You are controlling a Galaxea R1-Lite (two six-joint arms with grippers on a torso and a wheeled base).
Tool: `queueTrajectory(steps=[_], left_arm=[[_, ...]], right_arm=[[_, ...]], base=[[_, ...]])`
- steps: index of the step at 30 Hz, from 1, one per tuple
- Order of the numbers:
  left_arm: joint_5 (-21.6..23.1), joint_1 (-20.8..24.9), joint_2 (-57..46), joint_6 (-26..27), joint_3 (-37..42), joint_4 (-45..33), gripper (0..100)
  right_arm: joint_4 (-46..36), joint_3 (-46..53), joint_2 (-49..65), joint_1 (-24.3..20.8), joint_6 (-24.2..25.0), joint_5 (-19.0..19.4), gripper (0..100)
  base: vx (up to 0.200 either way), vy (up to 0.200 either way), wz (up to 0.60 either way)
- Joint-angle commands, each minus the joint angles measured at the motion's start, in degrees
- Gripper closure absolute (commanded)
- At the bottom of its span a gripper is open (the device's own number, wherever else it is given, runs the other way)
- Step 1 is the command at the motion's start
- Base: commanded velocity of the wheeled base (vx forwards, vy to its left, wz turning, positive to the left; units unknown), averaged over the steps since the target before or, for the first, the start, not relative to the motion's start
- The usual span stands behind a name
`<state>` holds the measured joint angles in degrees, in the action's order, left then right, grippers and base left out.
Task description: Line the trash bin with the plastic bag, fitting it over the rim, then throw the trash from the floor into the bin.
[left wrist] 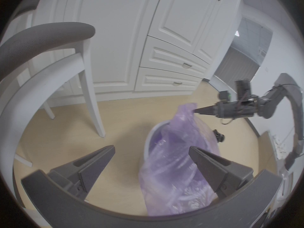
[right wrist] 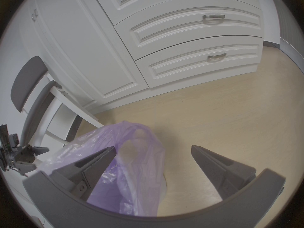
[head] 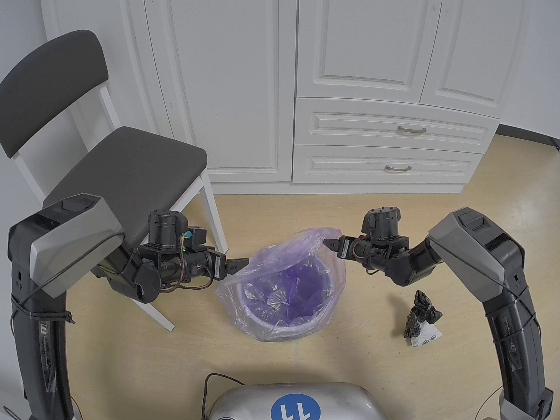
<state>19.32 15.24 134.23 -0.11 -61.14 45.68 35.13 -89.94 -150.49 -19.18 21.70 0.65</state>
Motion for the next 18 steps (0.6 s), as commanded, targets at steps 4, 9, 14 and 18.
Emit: queueTrajectory(steps=[4,9,14,18], left_arm=[[-4.2,1.0,0.3,-2.5,3.8,4.7,0],[2.2,1.0,-1.8,2.0,8.9,4.7,0],[3.7,1.2,-5.4,6.0,13.7,4.5,0],[6.2,1.5,-6.0,10.4,15.7,3.8,0]], right_arm=[[-3.2,7.9,10.6,2.5,-3.3,2.6,0],[-5.6,9.5,10.6,2.9,-6.5,3.2,0],[-7.0,6.4,4.9,2.6,-8.3,5.0,0],[-8.3,0.7,0.2,2.6,-7.5,5.0,0]], base=[[0.000,0.000,0.00],[0.000,0.000,0.00],[0.000,0.000,0.00],[0.000,0.000,0.00]])
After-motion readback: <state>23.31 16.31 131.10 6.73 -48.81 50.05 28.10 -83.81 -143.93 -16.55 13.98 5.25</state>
